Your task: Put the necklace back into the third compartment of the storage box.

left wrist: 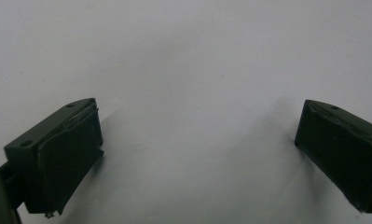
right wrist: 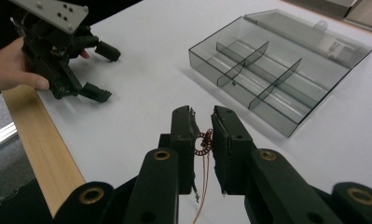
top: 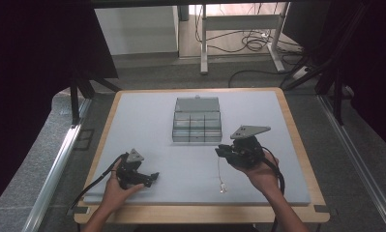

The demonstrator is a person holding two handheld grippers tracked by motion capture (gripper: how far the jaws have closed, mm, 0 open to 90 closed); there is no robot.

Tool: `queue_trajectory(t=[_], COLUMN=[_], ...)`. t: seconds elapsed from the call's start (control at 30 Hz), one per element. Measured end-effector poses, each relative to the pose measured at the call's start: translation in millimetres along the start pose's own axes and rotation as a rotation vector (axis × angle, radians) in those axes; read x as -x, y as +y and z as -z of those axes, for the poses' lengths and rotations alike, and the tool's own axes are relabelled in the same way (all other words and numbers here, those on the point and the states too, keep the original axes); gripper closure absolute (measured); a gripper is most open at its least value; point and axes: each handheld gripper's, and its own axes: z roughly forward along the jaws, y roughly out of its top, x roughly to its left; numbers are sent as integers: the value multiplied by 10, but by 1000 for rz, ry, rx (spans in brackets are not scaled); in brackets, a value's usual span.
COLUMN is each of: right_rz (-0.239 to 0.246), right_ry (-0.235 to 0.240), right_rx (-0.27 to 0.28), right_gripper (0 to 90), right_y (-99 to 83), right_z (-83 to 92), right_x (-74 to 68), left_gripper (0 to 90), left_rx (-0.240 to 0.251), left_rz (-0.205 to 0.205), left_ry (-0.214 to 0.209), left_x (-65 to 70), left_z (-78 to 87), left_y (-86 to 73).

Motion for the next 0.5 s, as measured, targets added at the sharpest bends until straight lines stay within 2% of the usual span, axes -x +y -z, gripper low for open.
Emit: queue_trajectory(t=[0.5], right_rz=[-3], right_ry=[-7], right_rx=[60], right_gripper=[783], right_y=[193], right_z=[188], right_x=[19], left_gripper=[4], left_rx=[3], left_rz=[3], left_ry=[1], left_x=[2], left_z=[-2], left_y=[-1])
